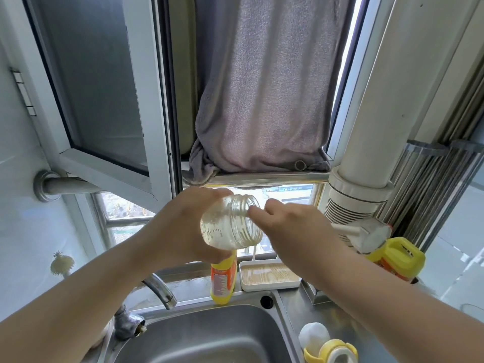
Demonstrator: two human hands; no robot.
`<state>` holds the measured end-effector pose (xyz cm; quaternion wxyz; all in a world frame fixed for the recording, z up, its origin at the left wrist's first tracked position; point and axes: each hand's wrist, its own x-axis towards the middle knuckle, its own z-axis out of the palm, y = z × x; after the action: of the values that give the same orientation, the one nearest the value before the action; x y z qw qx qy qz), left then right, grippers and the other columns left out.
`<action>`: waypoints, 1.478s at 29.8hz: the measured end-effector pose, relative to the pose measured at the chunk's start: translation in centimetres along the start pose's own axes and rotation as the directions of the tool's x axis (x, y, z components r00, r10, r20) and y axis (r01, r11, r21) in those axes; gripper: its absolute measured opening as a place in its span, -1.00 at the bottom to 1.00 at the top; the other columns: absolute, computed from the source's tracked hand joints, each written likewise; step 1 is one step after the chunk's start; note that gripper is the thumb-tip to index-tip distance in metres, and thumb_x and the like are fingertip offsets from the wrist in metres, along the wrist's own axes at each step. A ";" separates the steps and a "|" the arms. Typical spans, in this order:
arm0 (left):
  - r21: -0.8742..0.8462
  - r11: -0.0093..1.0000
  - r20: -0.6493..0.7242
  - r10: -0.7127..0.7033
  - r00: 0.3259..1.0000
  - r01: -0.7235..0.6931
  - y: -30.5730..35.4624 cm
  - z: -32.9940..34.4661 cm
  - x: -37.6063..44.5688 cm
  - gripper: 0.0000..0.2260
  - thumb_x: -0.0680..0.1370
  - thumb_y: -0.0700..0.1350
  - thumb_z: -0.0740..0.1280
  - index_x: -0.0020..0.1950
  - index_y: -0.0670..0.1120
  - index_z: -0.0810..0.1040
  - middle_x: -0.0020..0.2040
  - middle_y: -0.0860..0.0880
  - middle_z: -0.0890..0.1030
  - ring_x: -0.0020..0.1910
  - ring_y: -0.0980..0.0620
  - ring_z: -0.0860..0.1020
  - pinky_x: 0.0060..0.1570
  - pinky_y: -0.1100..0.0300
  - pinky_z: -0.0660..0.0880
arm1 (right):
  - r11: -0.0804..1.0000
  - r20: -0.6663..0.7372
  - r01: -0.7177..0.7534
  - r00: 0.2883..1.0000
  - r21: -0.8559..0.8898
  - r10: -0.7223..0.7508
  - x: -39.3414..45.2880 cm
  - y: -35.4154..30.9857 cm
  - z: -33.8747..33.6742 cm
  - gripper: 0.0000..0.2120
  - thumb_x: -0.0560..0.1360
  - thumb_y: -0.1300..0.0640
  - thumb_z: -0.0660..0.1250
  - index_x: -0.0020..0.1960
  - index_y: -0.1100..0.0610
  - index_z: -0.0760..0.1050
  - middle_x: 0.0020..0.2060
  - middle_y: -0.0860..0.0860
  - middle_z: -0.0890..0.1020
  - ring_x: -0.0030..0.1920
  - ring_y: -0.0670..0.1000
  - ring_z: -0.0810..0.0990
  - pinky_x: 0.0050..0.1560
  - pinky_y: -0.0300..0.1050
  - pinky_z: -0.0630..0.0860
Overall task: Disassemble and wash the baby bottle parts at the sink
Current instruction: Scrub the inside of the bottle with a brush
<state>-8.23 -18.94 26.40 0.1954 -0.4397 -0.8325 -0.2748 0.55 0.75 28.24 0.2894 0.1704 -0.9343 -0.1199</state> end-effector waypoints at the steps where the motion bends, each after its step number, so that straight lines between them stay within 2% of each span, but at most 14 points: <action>1: 0.061 0.997 -0.004 0.050 0.999 -0.050 -0.2 0.3 -0.1 -0.21 0.14 0.24 0.45 0.33 0.00 0.42 0.14 0.05 0.55 0.09 0.06 0.50 0.07 0.11 0.49 | 0.997 0.099 -0.058 0.994 0.054 0.053 0.2 -0.4 0.0 -0.78 0.32 0.35 0.32 -0.14 0.07 0.48 -0.42 0.01 0.49 -0.51 0.08 0.45 -0.53 -0.19 0.31; 3: 0.166 0.977 -0.012 0.138 0.990 -0.134 -0.5 1.0 -0.6 -0.25 0.19 0.25 0.40 0.31 -0.02 0.38 0.13 -0.04 0.58 0.10 -0.02 0.51 0.04 0.06 0.53 | 0.913 0.369 -0.221 0.926 0.343 0.086 0.5 -0.2 -0.2 -0.85 0.46 0.25 0.31 -0.18 0.02 0.43 -0.36 -0.09 0.51 -0.37 -0.03 0.52 -0.39 -0.19 0.42; 5: 0.239 0.955 -0.037 0.190 0.981 -0.176 -0.5 1.4 -1.0 -0.29 0.25 0.25 0.36 0.30 -0.05 0.35 0.12 -0.11 0.57 0.10 -0.10 0.52 0.01 0.03 0.55 | 0.667 0.582 -0.450 0.813 0.594 0.030 0.6 0.6 -0.5 -0.81 0.54 0.15 0.27 -0.24 -0.01 0.45 -0.47 -0.15 0.51 -0.47 -0.17 0.45 -0.44 -0.34 0.35; 8: 0.324 0.934 -0.112 0.194 0.975 -0.149 -0.9 1.3 -1.0 -0.25 0.29 0.26 0.44 0.31 -0.12 0.35 0.15 -0.19 0.55 0.14 -0.17 0.49 0.09 0.02 0.49 | 0.253 0.679 -0.667 0.733 0.701 0.052 0.1 1.4 -1.0 -0.87 0.57 0.08 0.25 -0.14 0.03 0.51 -0.49 -0.07 0.48 -0.55 -0.12 0.33 -0.55 -0.31 0.25; 10: 0.323 0.941 -0.132 0.147 0.980 -0.097 -1.1 1.4 -1.2 -0.23 0.29 0.22 0.44 0.36 -0.14 0.32 0.22 -0.20 0.49 0.22 -0.18 0.43 0.14 -0.01 0.46 | 0.076 0.715 -0.726 0.687 0.683 0.130 -0.1 1.5 -0.7 -0.89 0.57 0.07 0.25 -0.07 0.07 0.52 -0.48 -0.02 0.46 -0.55 -0.12 0.30 -0.58 -0.32 0.22; 14: 0.229 0.972 -0.052 0.068 0.996 -0.054 -1.3 2.7 -2.2 -0.21 0.35 0.10 0.43 0.47 -0.06 0.15 0.34 -0.12 0.31 0.35 -0.14 0.33 0.17 0.04 0.42 | 0.180 0.698 -0.731 0.682 0.658 0.217 -0.8 1.2 0.0 -0.89 0.56 0.05 0.25 -0.05 -0.03 0.55 -0.47 -0.06 0.48 -0.54 -0.13 0.33 -0.54 -0.30 0.25; 18: 0.284 0.958 0.027 -0.052 0.998 0.042 -1.3 2.5 -2.0 -0.08 0.13 0.26 0.54 0.38 -0.01 0.28 0.17 0.00 0.30 0.14 -0.07 0.44 -0.10 0.08 0.56 | 0.374 0.646 -0.657 0.743 0.654 0.176 -1.7 1.1 0.5 -0.87 0.55 0.03 0.26 -0.03 -0.18 0.54 -0.48 -0.11 0.51 -0.45 -0.08 0.37 -0.45 -0.25 0.32; 22: 0.140 0.958 0.125 -0.267 0.955 0.250 0.2 3.0 -2.2 -0.15 0.23 0.28 0.49 0.40 0.10 0.18 0.28 0.11 0.40 0.14 0.13 0.37 0.11 0.27 0.34 | 0.500 0.524 -0.581 0.809 0.642 0.267 -2.4 1.4 0.8 -0.86 0.49 -0.02 0.33 -0.03 -0.27 0.57 -0.37 -0.11 0.59 -0.37 -0.01 0.48 -0.34 -0.19 0.44; 26: 0.028 0.901 0.201 -0.430 0.880 0.433 1.0 4.3 -2.0 -0.14 0.23 0.22 0.51 0.41 0.12 0.16 0.25 0.11 0.47 0.17 0.11 0.46 0.11 0.23 0.41 | 0.659 0.521 -0.570 0.798 0.491 0.303 -3.8 3.2 1.3 -0.84 0.54 0.10 0.28 0.04 -0.14 0.53 -0.26 -0.15 0.60 -0.24 -0.11 0.56 -0.23 -0.25 0.47; 31: -0.244 0.716 0.222 -0.615 0.756 0.654 0.7 5.4 -1.4 -0.13 0.22 0.19 0.55 0.43 0.07 0.22 0.24 -0.01 0.52 0.12 0.01 0.53 -0.04 0.20 0.47 | 0.595 0.412 -0.577 0.816 0.560 0.405 -4.9 5.3 1.0 -0.77 0.57 0.12 0.23 0.07 -0.21 0.48 -0.35 -0.16 0.55 -0.44 -0.23 0.44 -0.43 -0.37 0.32; 35: -0.423 0.588 0.264 -0.647 0.715 0.689 1.7 6.5 -0.9 -0.21 0.23 0.06 0.58 0.36 0.06 0.30 0.01 0.11 0.55 -0.04 0.10 0.56 -0.27 0.29 0.45 | 0.616 0.336 -0.524 0.851 0.588 0.402 -4.3 3.6 1.3 -0.76 0.52 -0.08 0.24 -0.01 -0.48 0.44 -0.32 -0.27 0.61 -0.28 -0.22 0.53 -0.24 -0.24 0.49; 37: -0.513 0.507 0.266 -0.673 0.690 0.692 2.2 6.6 -1.0 -0.30 0.24 -0.01 0.59 0.30 0.02 0.36 -0.02 0.07 0.56 -0.09 0.17 0.54 -0.33 0.29 0.44 | 0.661 0.310 -0.507 0.862 0.554 0.401 -4.2 3.3 1.6 -0.80 0.52 -0.13 0.22 0.05 -0.43 0.46 -0.16 -0.20 0.67 -0.13 -0.15 0.59 -0.09 -0.06 0.56; 39: -0.568 0.453 0.249 -0.701 0.668 0.687 2.2 6.2 -0.9 -0.40 0.27 -0.04 0.57 0.23 0.01 0.39 0.00 0.04 0.58 -0.11 0.18 0.54 -0.35 0.29 0.42 | 0.698 0.354 -0.531 0.846 0.481 0.400 -4.5 3.9 1.5 -0.78 0.53 -0.12 0.22 0.14 -0.32 0.50 -0.08 -0.17 0.68 -0.07 -0.12 0.60 -0.04 -0.08 0.55; 44: -0.580 0.467 0.213 -0.704 0.677 0.668 2.2 5.0 0.1 -0.35 0.25 0.01 0.57 0.26 0.02 0.38 0.05 0.00 0.58 -0.03 0.06 0.57 -0.20 0.18 0.51 | 0.597 0.303 -0.521 0.849 0.610 0.432 -4.2 4.2 1.3 -0.79 0.52 -0.01 0.27 0.11 -0.22 0.56 -0.32 -0.25 0.58 -0.29 -0.16 0.53 -0.21 -0.26 0.47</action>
<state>-6.85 -14.69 23.19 -0.0628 -0.0987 -0.7938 -0.5968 2.02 6.40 26.41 0.1710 -0.0010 -0.9394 0.2971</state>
